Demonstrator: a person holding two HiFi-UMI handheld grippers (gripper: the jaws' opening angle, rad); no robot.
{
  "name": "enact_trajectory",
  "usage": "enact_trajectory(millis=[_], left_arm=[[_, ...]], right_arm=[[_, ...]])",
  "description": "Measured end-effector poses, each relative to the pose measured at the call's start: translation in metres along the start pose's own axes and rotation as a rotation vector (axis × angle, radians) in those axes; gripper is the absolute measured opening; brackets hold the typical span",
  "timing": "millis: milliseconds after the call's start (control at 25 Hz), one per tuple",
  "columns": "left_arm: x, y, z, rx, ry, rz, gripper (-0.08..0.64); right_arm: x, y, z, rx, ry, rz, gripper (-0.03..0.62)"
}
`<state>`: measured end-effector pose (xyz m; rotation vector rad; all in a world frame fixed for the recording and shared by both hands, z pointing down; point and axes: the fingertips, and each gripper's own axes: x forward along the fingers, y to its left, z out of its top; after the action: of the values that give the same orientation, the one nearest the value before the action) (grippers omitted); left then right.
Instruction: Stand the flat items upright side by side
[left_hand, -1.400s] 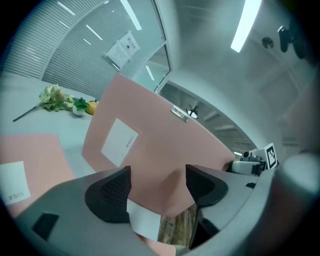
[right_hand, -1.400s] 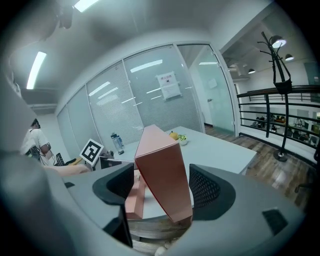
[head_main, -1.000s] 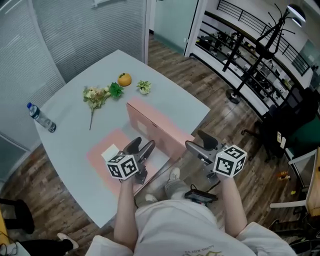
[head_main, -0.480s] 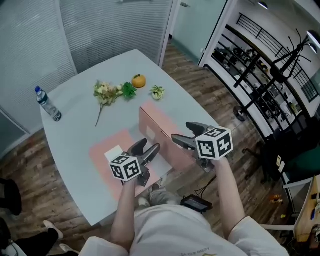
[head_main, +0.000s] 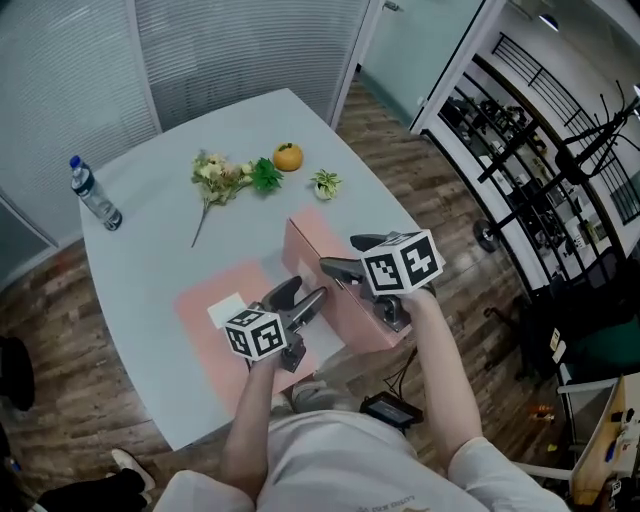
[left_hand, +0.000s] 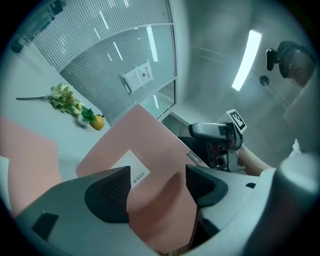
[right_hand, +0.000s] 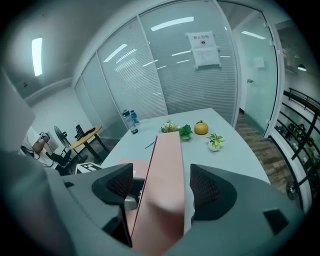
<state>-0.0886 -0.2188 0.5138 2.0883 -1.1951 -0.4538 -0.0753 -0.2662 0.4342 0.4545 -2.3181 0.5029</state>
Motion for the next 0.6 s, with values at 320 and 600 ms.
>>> enact_trajectory(millis=[320, 600], left_arm=[[0.014, 0.001, -0.009, -0.025, 0.026, -0.031, 0.331], [0.017, 0.001, -0.011, -0.057, 0.019, -0.062, 0.331]], right_arm=[[0.045, -0.012, -0.007, -0.007, 0.163, -0.081, 0.35], [0.05, -0.013, -0.013, -0.071, 0.213, -0.12, 0.33]])
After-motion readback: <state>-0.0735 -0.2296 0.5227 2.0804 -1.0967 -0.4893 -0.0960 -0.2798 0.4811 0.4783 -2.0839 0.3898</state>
